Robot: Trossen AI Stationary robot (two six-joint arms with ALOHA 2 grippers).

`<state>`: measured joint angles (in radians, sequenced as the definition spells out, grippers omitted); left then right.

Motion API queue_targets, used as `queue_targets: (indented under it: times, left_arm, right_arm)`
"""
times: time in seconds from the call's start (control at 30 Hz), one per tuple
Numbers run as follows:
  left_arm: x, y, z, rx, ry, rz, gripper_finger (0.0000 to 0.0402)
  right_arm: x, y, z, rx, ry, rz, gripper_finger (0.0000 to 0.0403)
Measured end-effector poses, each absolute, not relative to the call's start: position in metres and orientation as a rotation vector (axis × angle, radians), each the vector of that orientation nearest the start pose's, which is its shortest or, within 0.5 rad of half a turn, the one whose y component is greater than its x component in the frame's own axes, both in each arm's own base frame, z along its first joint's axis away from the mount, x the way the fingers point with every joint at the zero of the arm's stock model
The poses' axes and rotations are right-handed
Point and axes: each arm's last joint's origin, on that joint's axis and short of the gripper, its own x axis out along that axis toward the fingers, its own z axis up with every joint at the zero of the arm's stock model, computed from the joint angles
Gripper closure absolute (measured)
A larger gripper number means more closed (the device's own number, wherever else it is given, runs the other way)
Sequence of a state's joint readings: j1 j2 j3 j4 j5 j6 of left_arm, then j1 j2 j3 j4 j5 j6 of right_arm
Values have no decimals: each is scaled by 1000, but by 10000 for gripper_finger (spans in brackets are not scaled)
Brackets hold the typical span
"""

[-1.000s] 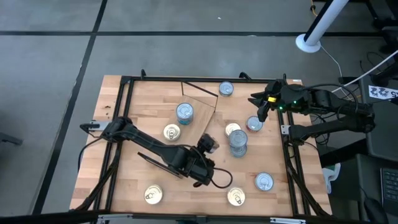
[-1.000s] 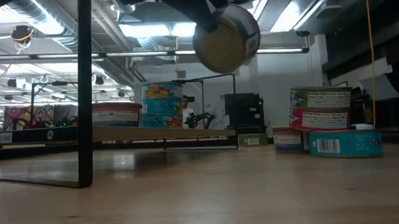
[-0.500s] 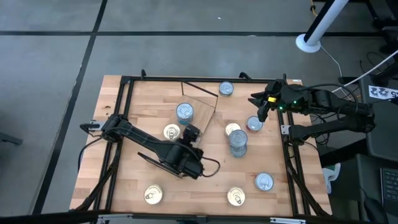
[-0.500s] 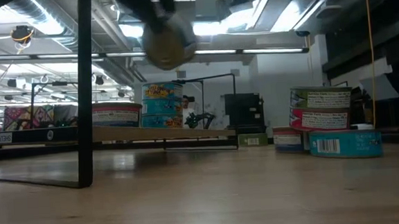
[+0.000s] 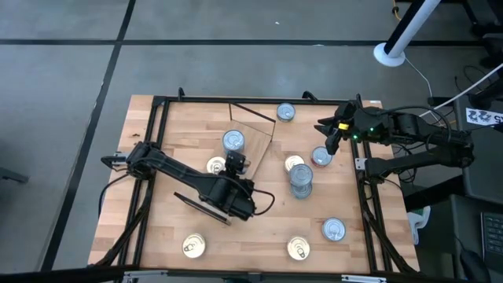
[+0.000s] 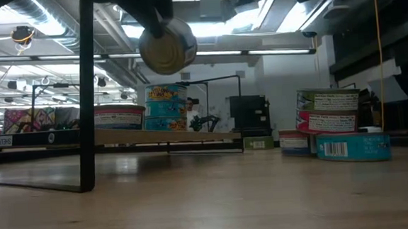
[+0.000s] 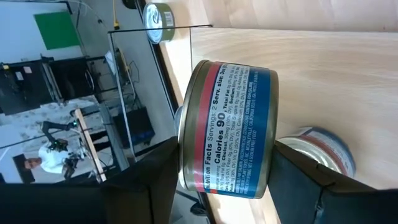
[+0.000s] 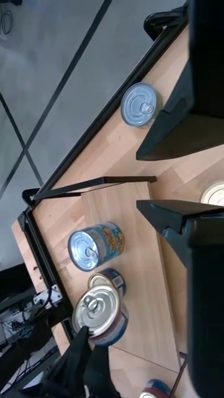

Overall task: Stack canned seafood by type on shelf
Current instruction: Stack the blue tuna can on top of the blue tuna can on the shelf

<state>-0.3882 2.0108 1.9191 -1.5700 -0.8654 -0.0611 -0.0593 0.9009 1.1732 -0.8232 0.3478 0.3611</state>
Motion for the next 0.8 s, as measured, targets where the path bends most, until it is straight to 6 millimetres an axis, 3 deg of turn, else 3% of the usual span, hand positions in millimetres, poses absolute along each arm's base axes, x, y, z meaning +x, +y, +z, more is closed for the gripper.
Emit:
queue_targets:
  times: [0.27,0.47,0.6,0.7,0.8]
  left_arm:
    - [344,-107,317,851,1313,396,199]
    - [313,-79,350,691,1243,481,199]
    - [279,-62,343,628,1273,540,199]
    - [258,-56,324,611,1309,577,199]
    - [249,-57,302,610,1327,595,199]
  right_arm:
    - [156,-19,384,267,473,-491,290]
    - [155,-19,383,266,481,-492,290]
    - [154,-19,382,263,499,-494,290]
    - [154,-19,382,262,504,-495,290]
    - [154,-19,382,260,503,-500,290]
